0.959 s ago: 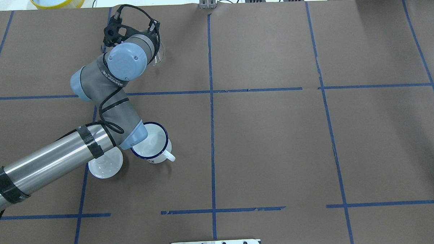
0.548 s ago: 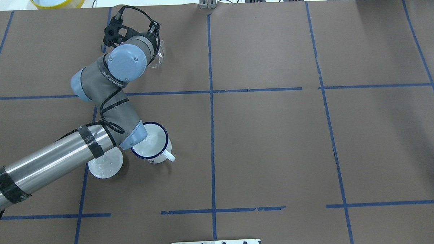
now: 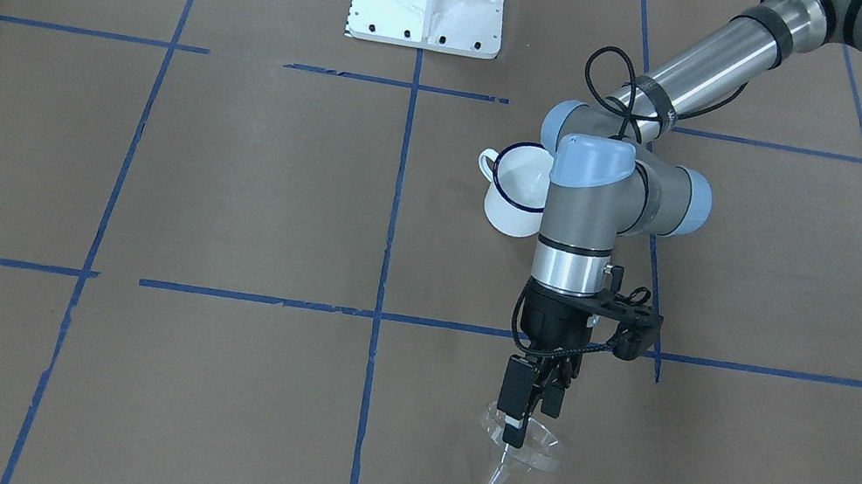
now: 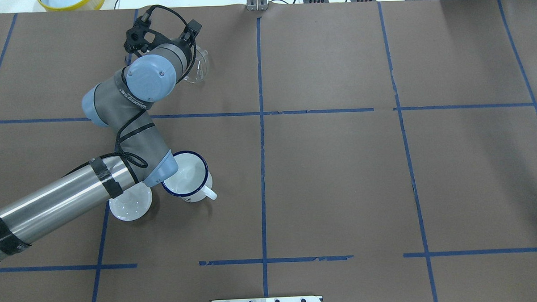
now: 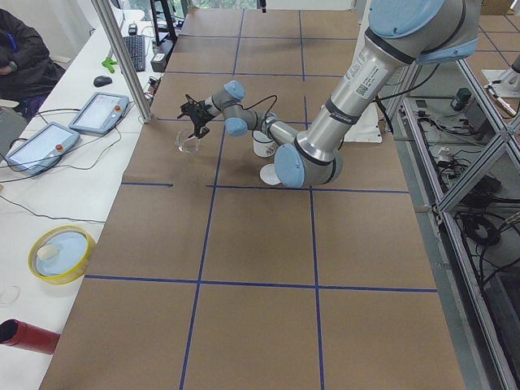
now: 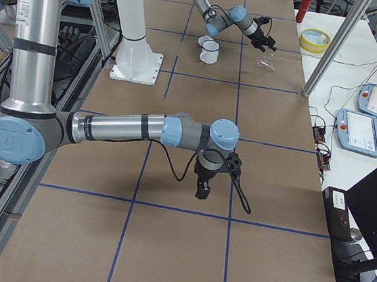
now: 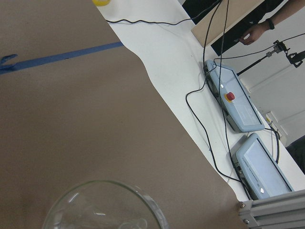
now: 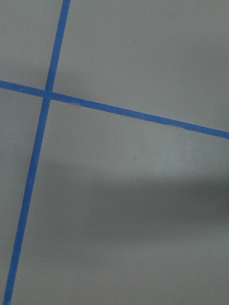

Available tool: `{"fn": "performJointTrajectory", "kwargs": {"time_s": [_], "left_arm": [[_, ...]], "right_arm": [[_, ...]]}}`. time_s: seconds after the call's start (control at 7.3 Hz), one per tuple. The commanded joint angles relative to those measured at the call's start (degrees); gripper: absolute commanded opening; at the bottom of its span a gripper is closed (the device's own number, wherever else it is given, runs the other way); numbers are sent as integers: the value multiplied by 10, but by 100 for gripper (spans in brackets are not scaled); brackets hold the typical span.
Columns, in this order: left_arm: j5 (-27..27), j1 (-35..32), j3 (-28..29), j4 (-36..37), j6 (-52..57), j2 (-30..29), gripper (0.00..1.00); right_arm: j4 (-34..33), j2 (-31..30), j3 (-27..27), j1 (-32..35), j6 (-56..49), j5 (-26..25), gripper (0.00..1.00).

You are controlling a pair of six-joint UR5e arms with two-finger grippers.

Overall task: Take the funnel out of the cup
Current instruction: 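Lift the funnel out of the mug with the left gripper, set it farther away, then release the funnel and move the left gripper toward the white lid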

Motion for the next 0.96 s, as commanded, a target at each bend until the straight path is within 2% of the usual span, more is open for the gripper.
{"fn": "performJointTrajectory", "kwargs": {"time_s": [0.0, 0.14, 0.27, 0.41, 0.68, 0.82], "left_arm": [[-131, -18, -126, 14, 138, 73, 100], [-174, -28, -218, 59, 224, 118, 100], [-229, -40, -319, 159, 307, 161, 100], [-280, -52, -393, 247, 372, 188, 100], [-318, -72, -497, 369, 495, 248, 98], [-321, -64, -526, 370, 541, 299, 97]], "right_arm": [[-1, 0, 0, 0, 0, 0, 100], [0, 0, -1, 0, 0, 0, 100], [0, 0, 0, 0, 0, 0, 100], [0, 0, 0, 0, 0, 0, 100], [0, 0, 0, 0, 0, 0, 100], [0, 0, -1, 0, 0, 0, 100]]}}
